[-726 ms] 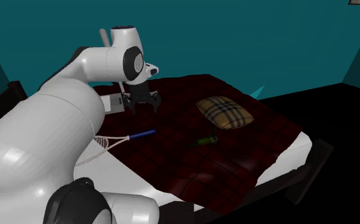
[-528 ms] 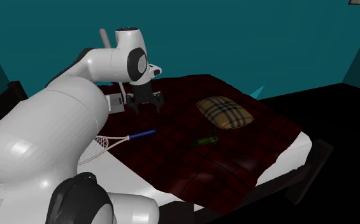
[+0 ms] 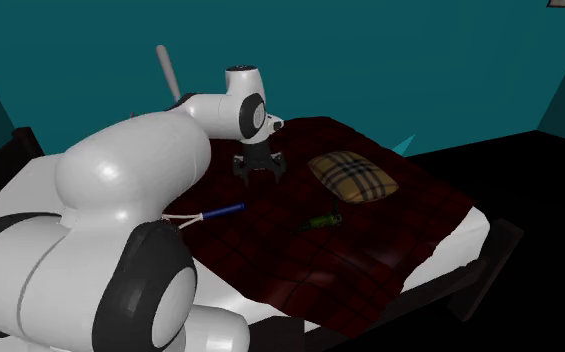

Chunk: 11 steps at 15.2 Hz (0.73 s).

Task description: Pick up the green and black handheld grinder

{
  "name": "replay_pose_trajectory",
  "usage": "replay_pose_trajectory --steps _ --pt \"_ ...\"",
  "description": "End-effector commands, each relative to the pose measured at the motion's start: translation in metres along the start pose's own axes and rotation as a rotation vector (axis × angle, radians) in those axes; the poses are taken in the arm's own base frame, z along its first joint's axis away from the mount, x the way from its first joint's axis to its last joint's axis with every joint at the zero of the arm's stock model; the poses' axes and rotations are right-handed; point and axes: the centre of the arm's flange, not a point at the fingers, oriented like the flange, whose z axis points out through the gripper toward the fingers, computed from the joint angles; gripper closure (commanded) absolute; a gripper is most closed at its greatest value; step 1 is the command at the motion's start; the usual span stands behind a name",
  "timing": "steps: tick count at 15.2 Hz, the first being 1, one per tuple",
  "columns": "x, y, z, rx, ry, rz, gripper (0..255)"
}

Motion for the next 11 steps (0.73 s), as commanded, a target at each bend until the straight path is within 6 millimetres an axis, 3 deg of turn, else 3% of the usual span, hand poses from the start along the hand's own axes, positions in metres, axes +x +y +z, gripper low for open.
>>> replay_pose_trajectory --steps 1,11 --pt "0.016 0.016 0.013 -0.009 -0.009 0.004 0" --pt "0.074 0.106 0.089 -0.048 -0.06 0.026 0"
